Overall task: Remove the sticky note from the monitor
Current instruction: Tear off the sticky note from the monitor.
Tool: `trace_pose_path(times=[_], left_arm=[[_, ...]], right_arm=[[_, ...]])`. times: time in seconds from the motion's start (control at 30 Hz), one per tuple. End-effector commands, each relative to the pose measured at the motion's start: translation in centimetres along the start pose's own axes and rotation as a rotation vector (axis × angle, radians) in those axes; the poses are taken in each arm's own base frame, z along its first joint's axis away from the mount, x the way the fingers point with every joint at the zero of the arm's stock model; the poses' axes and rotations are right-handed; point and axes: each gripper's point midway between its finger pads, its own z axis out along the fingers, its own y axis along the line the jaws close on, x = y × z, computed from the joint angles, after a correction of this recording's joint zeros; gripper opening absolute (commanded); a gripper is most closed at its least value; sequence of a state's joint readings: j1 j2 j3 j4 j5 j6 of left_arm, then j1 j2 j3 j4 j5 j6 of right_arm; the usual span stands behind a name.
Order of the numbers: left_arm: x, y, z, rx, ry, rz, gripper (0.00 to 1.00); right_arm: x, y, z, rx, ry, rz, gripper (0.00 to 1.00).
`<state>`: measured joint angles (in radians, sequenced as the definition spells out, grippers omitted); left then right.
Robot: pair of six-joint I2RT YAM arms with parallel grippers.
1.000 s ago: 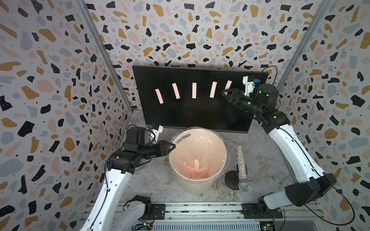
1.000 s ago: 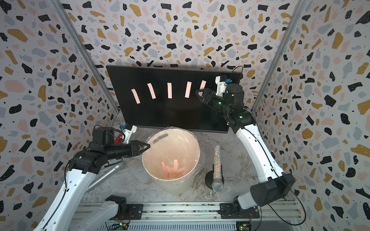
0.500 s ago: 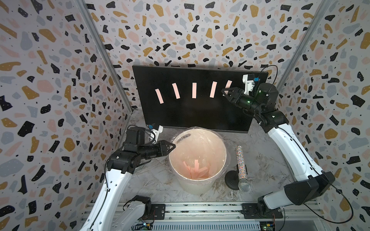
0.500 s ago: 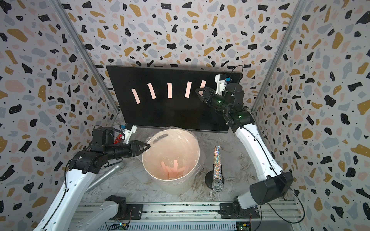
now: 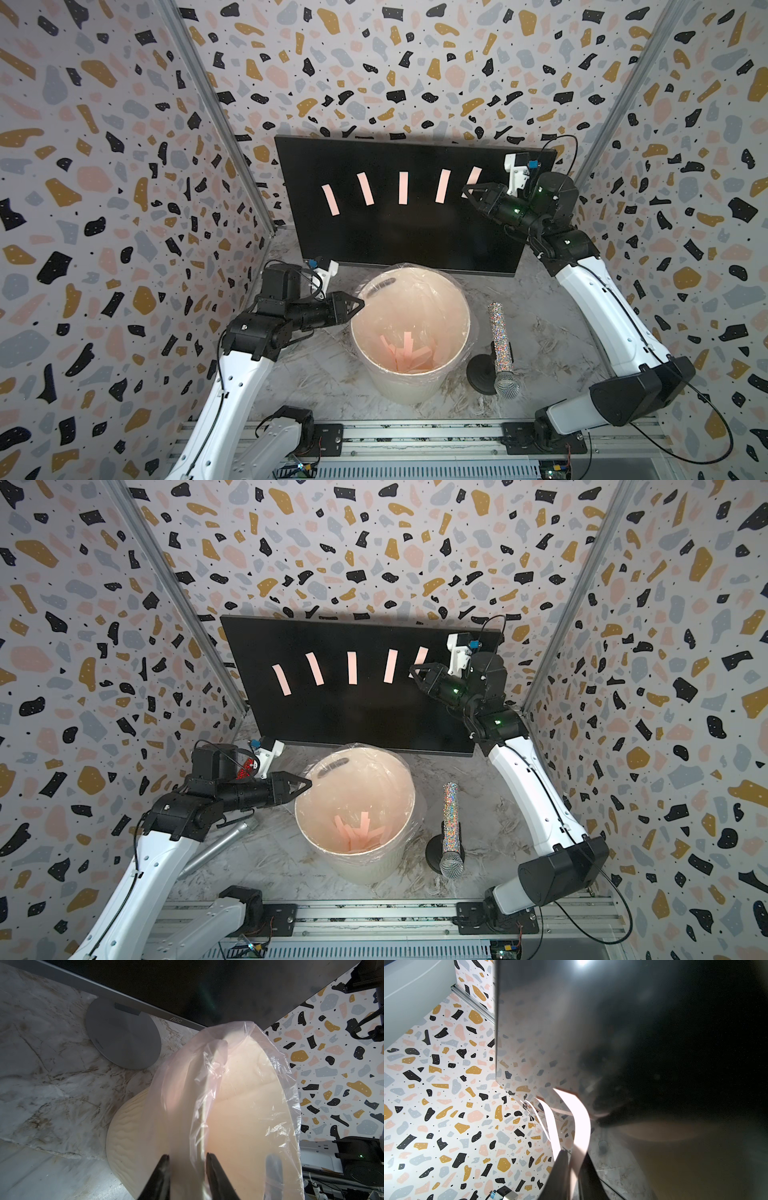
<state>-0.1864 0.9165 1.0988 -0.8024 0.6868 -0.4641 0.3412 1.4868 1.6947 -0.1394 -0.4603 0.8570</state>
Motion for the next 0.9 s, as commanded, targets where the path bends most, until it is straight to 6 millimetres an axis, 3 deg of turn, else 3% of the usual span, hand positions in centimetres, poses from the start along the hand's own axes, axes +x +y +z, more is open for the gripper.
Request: trace_pose_path(times=[0.0,0.2,0.87], left_arm=[[0.21,-0.56,-0.22,0.017,0.011,0.005,0.31],[0.24,-0.55,-0.23,0.017,0.01,0.005,0.3],[0.34,-0.46,-0.2,0.015,0.011,0.003,0.3]], right_arm=[[-0.34,-0.61,-0.05,0.013,-0.017,0.017,0.12],[-0.12,-0.52,-0.21,0.007,-0.011,0.02,0.0],[0.44,0.04,-0.86,-0.005,0.015,0.008,0.0]])
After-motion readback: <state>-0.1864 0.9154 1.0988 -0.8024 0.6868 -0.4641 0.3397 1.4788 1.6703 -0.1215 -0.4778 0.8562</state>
